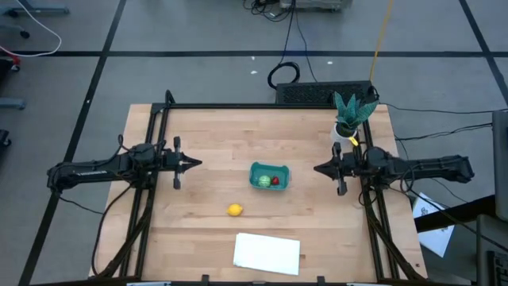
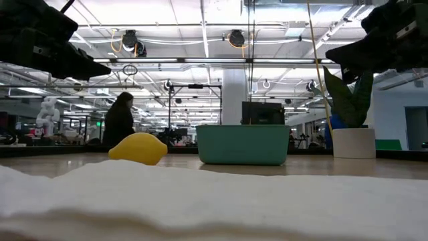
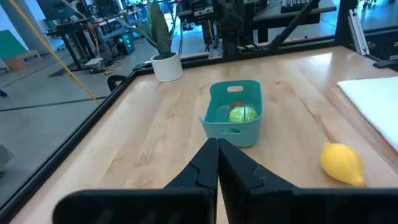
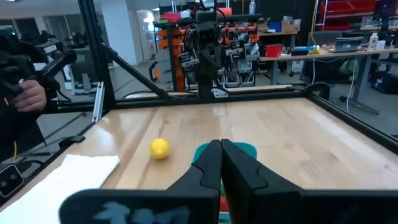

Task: Pick and placing Produce into tupperware
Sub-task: Put the yellow lemon into the blue bin

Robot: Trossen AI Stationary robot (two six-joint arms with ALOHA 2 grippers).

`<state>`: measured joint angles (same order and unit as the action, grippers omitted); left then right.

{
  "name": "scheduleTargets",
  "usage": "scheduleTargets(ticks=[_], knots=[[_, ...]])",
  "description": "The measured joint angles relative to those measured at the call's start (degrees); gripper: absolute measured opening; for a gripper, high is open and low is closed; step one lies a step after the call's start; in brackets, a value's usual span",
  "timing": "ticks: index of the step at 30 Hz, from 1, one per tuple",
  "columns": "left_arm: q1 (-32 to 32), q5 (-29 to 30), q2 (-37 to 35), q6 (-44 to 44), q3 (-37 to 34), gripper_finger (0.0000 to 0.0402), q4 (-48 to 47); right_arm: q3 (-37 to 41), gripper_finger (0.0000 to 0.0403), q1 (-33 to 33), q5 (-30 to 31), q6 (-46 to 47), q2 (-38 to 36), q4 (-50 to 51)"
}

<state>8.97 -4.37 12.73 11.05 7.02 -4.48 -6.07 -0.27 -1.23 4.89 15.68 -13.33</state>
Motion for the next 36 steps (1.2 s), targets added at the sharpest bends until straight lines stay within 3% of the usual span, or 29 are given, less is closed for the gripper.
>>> scheduleTargets(ticks=[21, 36], knots=[[0.00, -0.01, 0.02, -0.95, -0.01, 0.0010, 0.03, 2.72, 0.0000, 0.00, -0.32, -2.13, -1.15, -2.72], [-0.02, -2.01, 0.01, -8.00, -0.01, 0.0010, 1.75, 2.81, 0.0000, 0.00, -0.33, -4.61, -1.13, -3.12]])
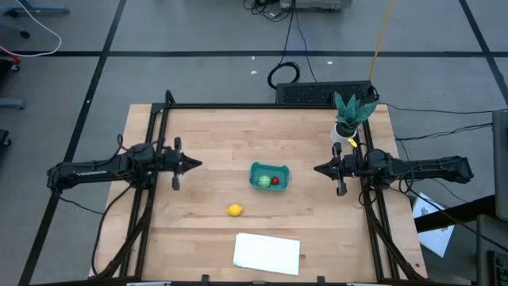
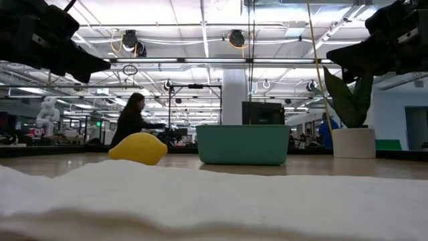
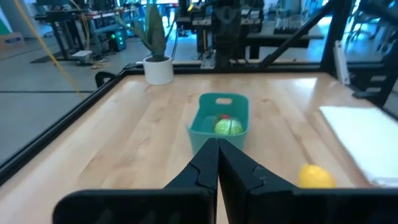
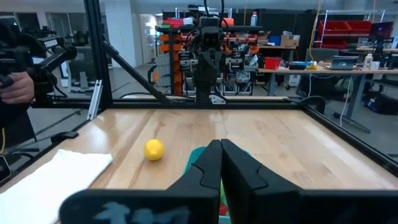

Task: Pick and placing Produce into tupperware
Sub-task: Put the yellow lemon into the blue bin

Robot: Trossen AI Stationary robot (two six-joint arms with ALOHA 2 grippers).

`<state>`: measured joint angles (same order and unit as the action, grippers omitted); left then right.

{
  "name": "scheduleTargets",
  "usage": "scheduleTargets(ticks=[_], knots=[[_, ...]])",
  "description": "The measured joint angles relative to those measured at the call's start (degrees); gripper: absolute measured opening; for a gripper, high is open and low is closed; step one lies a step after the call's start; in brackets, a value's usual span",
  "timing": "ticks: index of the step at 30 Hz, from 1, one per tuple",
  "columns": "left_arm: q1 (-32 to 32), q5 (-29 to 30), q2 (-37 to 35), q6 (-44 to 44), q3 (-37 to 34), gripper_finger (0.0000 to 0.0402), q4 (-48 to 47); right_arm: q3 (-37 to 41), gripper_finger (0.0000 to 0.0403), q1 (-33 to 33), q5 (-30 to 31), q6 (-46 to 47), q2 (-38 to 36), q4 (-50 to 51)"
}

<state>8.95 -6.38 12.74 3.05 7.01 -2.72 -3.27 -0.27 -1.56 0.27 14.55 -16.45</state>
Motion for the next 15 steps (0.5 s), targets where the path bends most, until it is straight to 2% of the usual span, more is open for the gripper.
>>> scheduleTargets(ticks=[9, 15], knots=[[-0.10, -5.75, 0.00, -2.35, 0.00, 0.0010, 3.20, 0.02, 0.0000, 0.00, 0.00, 0.09, 0.00, -0.02], [-0.09, -2.15, 0.00, -3.90, 0.00, 0.0010, 4.29, 0.02, 0.0000, 0.00, 0.00, 0.11, 0.00, -0.02]])
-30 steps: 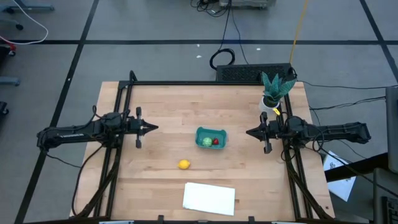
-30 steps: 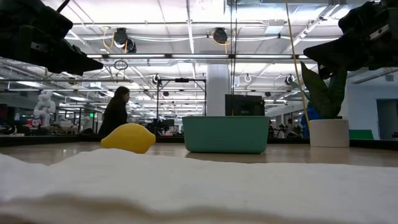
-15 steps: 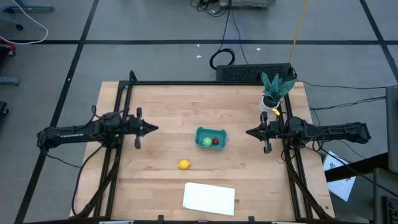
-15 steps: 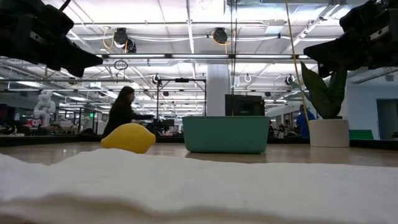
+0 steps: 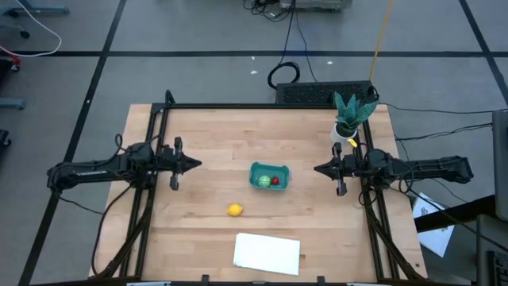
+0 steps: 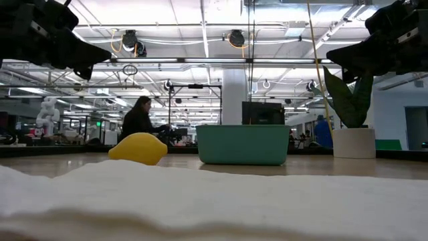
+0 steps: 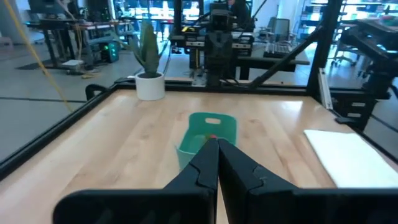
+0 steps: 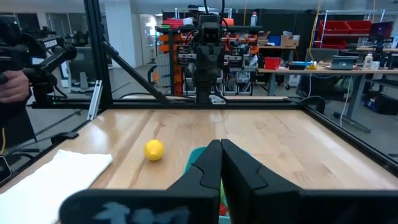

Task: Pick and placing Produce into tupperware
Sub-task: Put the yellow lemon into the blue bin

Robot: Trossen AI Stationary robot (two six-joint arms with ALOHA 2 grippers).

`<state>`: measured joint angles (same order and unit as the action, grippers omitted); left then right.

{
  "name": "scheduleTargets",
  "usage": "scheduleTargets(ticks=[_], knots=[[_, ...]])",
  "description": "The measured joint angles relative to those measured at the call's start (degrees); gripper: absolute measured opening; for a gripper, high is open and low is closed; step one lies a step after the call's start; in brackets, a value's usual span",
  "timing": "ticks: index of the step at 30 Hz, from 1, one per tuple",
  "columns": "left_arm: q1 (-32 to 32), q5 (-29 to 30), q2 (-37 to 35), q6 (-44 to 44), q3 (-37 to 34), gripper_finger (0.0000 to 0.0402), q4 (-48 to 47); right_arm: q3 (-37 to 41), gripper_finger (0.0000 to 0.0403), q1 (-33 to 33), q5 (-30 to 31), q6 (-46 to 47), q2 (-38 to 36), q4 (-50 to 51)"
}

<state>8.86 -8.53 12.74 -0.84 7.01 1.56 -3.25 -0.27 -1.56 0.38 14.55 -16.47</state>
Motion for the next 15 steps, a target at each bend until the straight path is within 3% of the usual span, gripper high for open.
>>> scheduleTargets(ticks=[7, 15], knots=[[-1.53, -0.88, 3.39, -0.55, 0.00, 0.0010, 1.44, 0.04, 0.0000, 0.00, 0.00, -0.02, 0.20, 0.03], [-6.24, -0.91, 13.19, 0.33, 0.00, 0.0010, 9.23, 0.04, 0.0000, 0.00, 0.00, -0.17, 0.24, 0.07]])
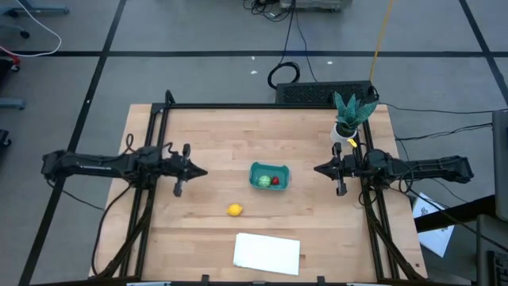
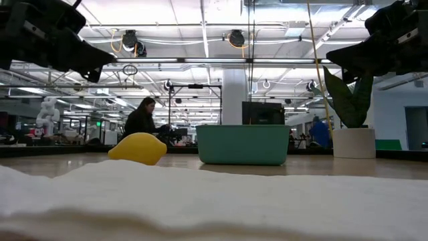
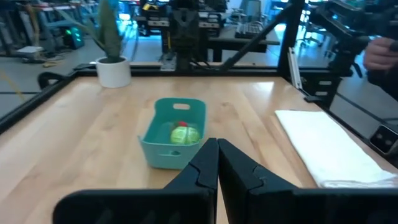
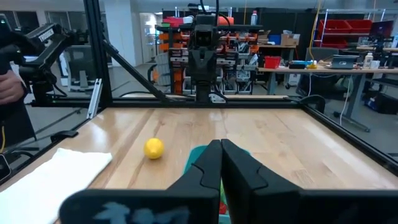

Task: Pick and placing Produce into tupperware
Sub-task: Put the yellow lemon into the blue bin

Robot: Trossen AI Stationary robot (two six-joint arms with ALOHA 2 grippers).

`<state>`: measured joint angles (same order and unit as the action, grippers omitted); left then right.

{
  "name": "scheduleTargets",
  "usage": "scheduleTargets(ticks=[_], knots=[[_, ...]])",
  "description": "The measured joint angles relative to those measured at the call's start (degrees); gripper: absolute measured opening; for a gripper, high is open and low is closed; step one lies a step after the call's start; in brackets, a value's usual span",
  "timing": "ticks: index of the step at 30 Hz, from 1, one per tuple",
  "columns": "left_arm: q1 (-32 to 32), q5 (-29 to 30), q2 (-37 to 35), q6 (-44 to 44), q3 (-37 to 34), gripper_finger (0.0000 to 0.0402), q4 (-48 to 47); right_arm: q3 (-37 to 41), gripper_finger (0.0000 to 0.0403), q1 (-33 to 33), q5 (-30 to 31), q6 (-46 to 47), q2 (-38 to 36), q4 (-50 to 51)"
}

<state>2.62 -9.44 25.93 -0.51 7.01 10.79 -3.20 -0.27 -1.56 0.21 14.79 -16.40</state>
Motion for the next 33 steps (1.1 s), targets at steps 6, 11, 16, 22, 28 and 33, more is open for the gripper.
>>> scheduleTargets(ticks=[6, 11, 16, 22, 28, 33], knots=[[-2.49, 3.71, 6.05, 0.26, 0.00, 0.0010, 5.23, 0.00, 0.0000, 0.00, 0.00, 0.00, 0.00, 0.00], [-4.19, 6.75, 9.20, 0.31, 0.91, 0.0010, 6.88, 0.00, 0.0000, 0.00, 0.00, -0.02, 0.00, 0.12], [-6.63, 6.96, 12.31, 0.19, 3.74, 0.0010, 6.90, 0.00, 0.0000, 0.00, 0.00, -0.24, 0.00, 0.57], [-9.65, 7.20, 15.82, -0.29, 7.22, 0.0010, 6.90, 0.00, 0.0000, 0.00, 0.00, -0.68, 0.00, 0.63], [-13.02, 13.82, 19.63, -2.92, 11.30, 0.0010, 6.42, 0.00, 0.0000, -0.01, 0.02, -0.66, 0.00, 0.63], [-16.09, 14.56, 23.58, -4.85, 15.60, 0.0010, 3.82, 0.00, 0.0000, -0.01, 0.02, -0.50, 0.00, 0.63]])
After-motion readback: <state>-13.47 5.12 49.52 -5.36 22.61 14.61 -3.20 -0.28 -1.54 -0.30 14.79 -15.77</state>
